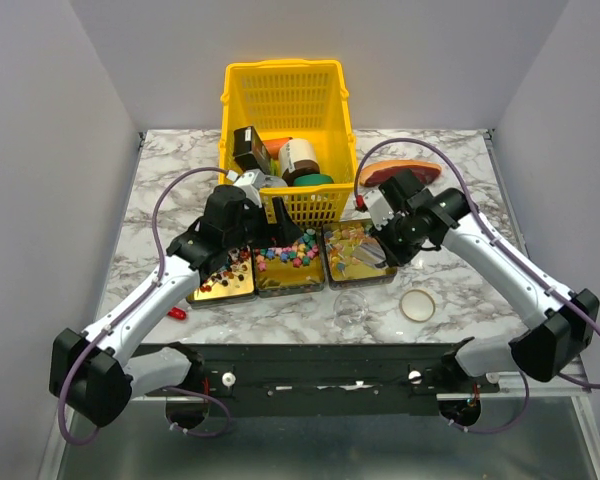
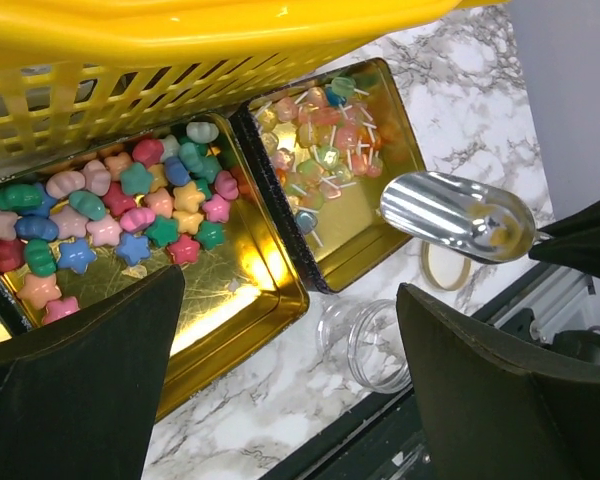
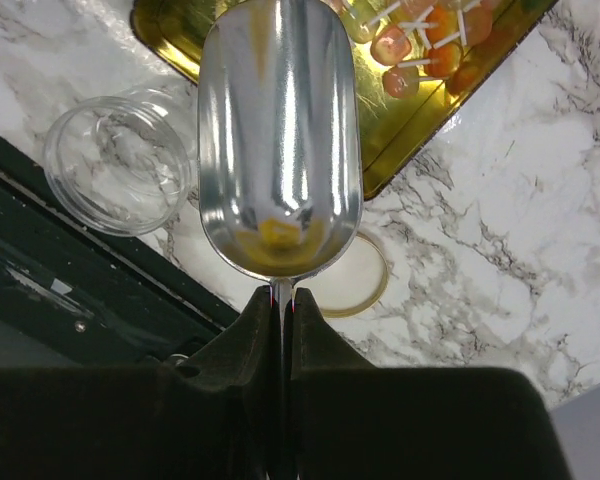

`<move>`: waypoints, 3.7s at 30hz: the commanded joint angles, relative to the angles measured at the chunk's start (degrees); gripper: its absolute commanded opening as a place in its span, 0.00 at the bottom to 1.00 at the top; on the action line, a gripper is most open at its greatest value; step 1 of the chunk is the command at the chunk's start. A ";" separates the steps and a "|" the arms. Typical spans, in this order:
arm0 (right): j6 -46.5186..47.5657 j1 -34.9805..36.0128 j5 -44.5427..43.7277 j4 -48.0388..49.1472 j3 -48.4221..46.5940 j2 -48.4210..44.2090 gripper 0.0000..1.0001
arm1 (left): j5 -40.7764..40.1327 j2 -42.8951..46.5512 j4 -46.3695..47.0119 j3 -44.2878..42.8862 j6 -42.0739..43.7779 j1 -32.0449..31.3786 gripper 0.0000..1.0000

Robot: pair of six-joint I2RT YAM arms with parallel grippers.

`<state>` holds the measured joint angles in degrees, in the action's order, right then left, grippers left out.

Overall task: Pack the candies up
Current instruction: Scoop the fake candies from the storage box.

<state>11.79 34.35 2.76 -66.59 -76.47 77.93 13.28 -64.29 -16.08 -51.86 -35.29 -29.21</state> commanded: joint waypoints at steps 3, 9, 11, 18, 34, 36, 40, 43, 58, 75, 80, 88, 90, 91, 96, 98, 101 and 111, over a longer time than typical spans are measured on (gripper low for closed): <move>-2.47 -3.06 4.09 -1.53 -0.97 4.50 0.01 | -5.10 -3.73 3.41 0.18 1.45 -1.98 0.97; -7.91 -7.45 7.34 -1.96 -1.66 8.37 0.01 | -8.08 -8.65 5.27 -0.79 2.59 -5.06 0.95; -10.82 -7.98 8.22 -2.93 -3.25 11.18 0.01 | -9.40 -11.54 4.92 -2.10 3.21 -6.29 0.95; -22.68 -8.07 10.50 -0.83 -1.93 14.09 0.01 | -14.86 -18.41 4.21 -5.18 4.96 -9.28 0.95; -46.93 -8.07 7.70 0.23 0.61 15.06 0.01 | -20.57 -30.45 3.42 -9.67 6.72 -14.03 0.96; -48.09 -8.07 7.96 1.02 1.49 15.06 0.01 | -20.49 -31.68 2.81 -10.02 6.37 -14.12 0.96; -51.07 -8.07 7.87 1.99 1.59 15.67 0.01 | -20.14 -33.53 1.14 -10.63 6.29 -14.29 0.95; -52.39 -8.16 6.64 2.25 0.97 16.73 0.01 | -19.08 -35.11 -0.62 -11.25 5.93 -14.56 0.93; -56.52 -7.98 -2.41 7.17 4.75 18.13 0.01 | -20.66 -33.62 -4.58 -6.94 4.09 -16.23 0.92; -59.60 -5.08 -8.30 12.44 5.71 18.83 0.01 | -19.44 -32.81 -5.01 -5.97 5.32 -18.51 0.95; -59.52 -4.03 -8.65 14.64 7.38 20.77 0.01 | -14.78 -35.81 -6.16 -7.21 6.02 -18.43 0.94; -58.03 -3.94 -9.79 21.23 12.65 21.83 0.01 | -11.87 -36.08 -5.63 -6.07 5.67 -18.51 0.94; -57.41 -4.03 -10.58 23.16 13.36 21.91 0.01 | -11.70 -36.17 -5.63 -6.06 5.58 -18.51 0.94; -56.71 -3.94 -11.11 23.78 13.80 22.00 0.01 | -11.78 -36.25 -5.72 -6.06 5.67 -18.60 0.94; -53.98 -3.94 -11.55 27.82 13.63 22.79 0.01 | -12.05 -38.10 -6.25 -6.77 5.67 -18.69 0.94; -52.31 -3.94 -11.64 28.96 13.54 23.58 0.01 | -12.48 -38.45 -6.34 -6.77 5.67 -18.69 0.94; -48.80 -3.94 -10.42 32.03 13.80 24.11 0.01 | -12.49 -38.80 -6.42 -6.68 5.76 -18.69 0.94; -43.87 -3.85 -5.22 44.17 21.79 21.39 0.01 | -12.75 -36.87 -6.34 -6.77 5.84 -18.69 0.94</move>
<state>-35.27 30.33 -1.76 -34.17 -59.07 95.18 -5.69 -96.25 -3.73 -63.59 -28.49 -46.74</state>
